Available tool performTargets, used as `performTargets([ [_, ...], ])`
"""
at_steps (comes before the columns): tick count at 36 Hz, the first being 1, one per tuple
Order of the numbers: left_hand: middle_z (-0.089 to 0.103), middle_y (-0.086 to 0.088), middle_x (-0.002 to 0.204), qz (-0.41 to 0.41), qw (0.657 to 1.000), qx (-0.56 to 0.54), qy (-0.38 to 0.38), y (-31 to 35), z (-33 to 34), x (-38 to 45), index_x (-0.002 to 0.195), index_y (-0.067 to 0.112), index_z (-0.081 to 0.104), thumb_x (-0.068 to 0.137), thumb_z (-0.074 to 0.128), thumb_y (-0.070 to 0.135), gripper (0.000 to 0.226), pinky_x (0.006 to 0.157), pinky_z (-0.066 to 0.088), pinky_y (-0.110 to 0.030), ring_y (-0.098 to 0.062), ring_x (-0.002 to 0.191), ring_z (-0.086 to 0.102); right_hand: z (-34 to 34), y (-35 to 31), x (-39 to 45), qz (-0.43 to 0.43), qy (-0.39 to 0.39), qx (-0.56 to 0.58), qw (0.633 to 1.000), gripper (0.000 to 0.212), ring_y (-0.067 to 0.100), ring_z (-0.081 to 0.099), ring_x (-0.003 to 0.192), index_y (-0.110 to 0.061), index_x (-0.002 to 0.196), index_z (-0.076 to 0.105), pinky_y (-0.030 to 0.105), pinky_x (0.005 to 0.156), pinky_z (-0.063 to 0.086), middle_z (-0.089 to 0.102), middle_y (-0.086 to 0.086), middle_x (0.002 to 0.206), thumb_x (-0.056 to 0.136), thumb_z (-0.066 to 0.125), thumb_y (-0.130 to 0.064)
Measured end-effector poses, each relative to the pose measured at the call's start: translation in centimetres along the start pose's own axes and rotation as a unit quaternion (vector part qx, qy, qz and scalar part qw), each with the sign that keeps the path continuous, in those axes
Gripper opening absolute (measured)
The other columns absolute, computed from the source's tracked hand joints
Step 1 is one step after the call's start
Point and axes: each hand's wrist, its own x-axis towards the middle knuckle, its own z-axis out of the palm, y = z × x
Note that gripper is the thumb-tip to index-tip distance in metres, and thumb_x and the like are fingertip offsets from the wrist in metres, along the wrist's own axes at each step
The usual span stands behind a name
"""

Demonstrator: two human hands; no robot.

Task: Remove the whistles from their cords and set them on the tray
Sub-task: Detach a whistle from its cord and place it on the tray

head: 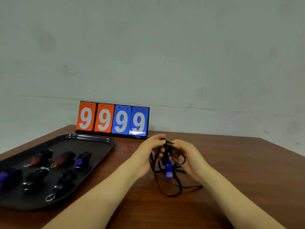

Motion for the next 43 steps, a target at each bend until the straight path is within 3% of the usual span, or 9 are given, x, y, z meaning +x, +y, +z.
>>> performTargets([
  [3, 0.069, -0.004, 0.085, 0.017, 1.0, -0.002, 0.017, 0.2, 0.1, 0.0, 0.103, 0.014, 0.067, 0.091, 0.059, 0.008, 0.016, 0.086, 0.051, -0.033, -0.017, 0.084, 0.063, -0.2, 0.3, 0.4, -0.066, 0.035, -0.153, 0.985, 0.018, 0.024, 0.063, 0.082, -0.008, 0.084, 0.062, 0.031, 0.077, 0.05, 0.066, 0.01, 0.082, 0.095, 0.049, -0.012],
  [8, 0.068, -0.008, 0.096, 0.045, 0.996, 0.054, 0.057, 0.1, 0.2, 0.1, 0.095, 0.019, 0.069, 0.09, 0.057, 0.006, 0.018, 0.099, 0.049, -0.042, -0.027, 0.103, 0.064, -0.3, 0.8, 0.4, -0.134, 0.076, -0.321, 0.934, 0.014, -0.001, 0.048, 0.06, -0.019, 0.081, 0.058, 0.009, 0.058, 0.042, 0.055, -0.007, 0.072, 0.095, 0.055, -0.019],
  [11, 0.066, -0.009, 0.097, 0.052, 0.994, 0.066, 0.072, 0.2, 0.3, 0.0, 0.093, 0.021, 0.068, 0.088, 0.056, 0.004, 0.021, 0.099, 0.048, -0.045, -0.032, 0.108, 0.061, -0.3, 1.2, 0.4, -0.149, 0.079, -0.319, 0.933, 0.009, 0.004, 0.057, 0.072, -0.021, 0.083, 0.061, 0.018, 0.069, 0.045, 0.061, -0.006, 0.079, 0.092, 0.06, -0.02],
  [15, 0.064, -0.01, 0.095, 0.049, 0.998, 0.005, 0.049, 0.7, 0.2, -0.3, 0.098, 0.017, 0.066, 0.088, 0.052, 0.002, 0.022, 0.082, 0.053, -0.038, -0.023, 0.087, 0.064, -0.1, 0.9, 0.3, -0.171, 0.096, -0.289, 0.937, 0.012, 0.01, 0.061, 0.083, -0.024, 0.086, 0.061, 0.027, 0.077, 0.051, 0.064, -0.006, 0.086, 0.09, 0.061, -0.013],
  [22, 0.068, -0.01, 0.091, 0.038, 0.997, -0.073, 0.011, 1.2, 0.2, -0.9, 0.104, 0.014, 0.066, 0.091, 0.051, 0.006, 0.021, 0.077, 0.052, -0.032, -0.021, 0.08, 0.065, -0.2, 0.8, 0.2, -0.208, 0.094, -0.307, 0.924, 0.023, -0.007, 0.054, 0.1, -0.035, 0.103, 0.058, 0.009, 0.079, 0.043, 0.058, -0.016, 0.109, 0.09, 0.062, -0.016],
  [25, 0.066, -0.012, 0.095, 0.041, 0.993, -0.109, 0.016, 1.5, 0.1, -1.0, 0.104, 0.014, 0.066, 0.092, 0.051, 0.006, 0.021, 0.08, 0.053, -0.032, -0.023, 0.085, 0.064, -0.3, 0.5, 0.2, -0.162, 0.058, -0.28, 0.944, 0.013, -0.004, 0.06, 0.096, -0.03, 0.101, 0.063, 0.012, 0.076, 0.044, 0.066, -0.014, 0.102, 0.092, 0.06, -0.02],
  [31, 0.073, -0.004, 0.074, 0.05, 0.99, -0.126, 0.032, 1.8, 0.1, -1.1, 0.106, 0.015, 0.067, 0.096, 0.05, 0.007, 0.021, 0.055, 0.056, -0.025, -0.014, 0.066, 0.07, -0.2, 0.0, -0.2, -0.122, -0.003, -0.276, 0.953, 0.007, -0.007, 0.063, 0.075, -0.029, 0.094, 0.065, 0.011, 0.067, 0.047, 0.069, -0.021, 0.079, 0.094, 0.058, -0.027],
  [37, 0.071, -0.001, 0.077, 0.068, 0.992, -0.1, 0.036, 2.0, 0.1, -1.0, 0.108, 0.019, 0.065, 0.097, 0.049, 0.009, 0.022, 0.069, 0.057, -0.028, -0.014, 0.076, 0.068, -0.2, -0.4, -0.4, -0.081, -0.012, -0.267, 0.96, 0.015, 0.0, 0.065, 0.084, -0.029, 0.099, 0.063, 0.012, 0.065, 0.048, 0.068, -0.013, 0.093, 0.092, 0.059, -0.016],
  [43, 0.071, -0.006, 0.092, 0.063, 0.995, -0.061, 0.045, 1.7, 0.2, -0.8, 0.112, 0.015, 0.065, 0.095, 0.053, 0.009, 0.022, 0.07, 0.058, -0.026, -0.016, 0.08, 0.07, -0.3, 0.2, -0.2, -0.155, 0.07, -0.321, 0.932, 0.025, -0.001, 0.058, 0.099, -0.03, 0.102, 0.067, 0.01, 0.071, 0.047, 0.064, -0.013, 0.106, 0.09, 0.06, -0.01],
])
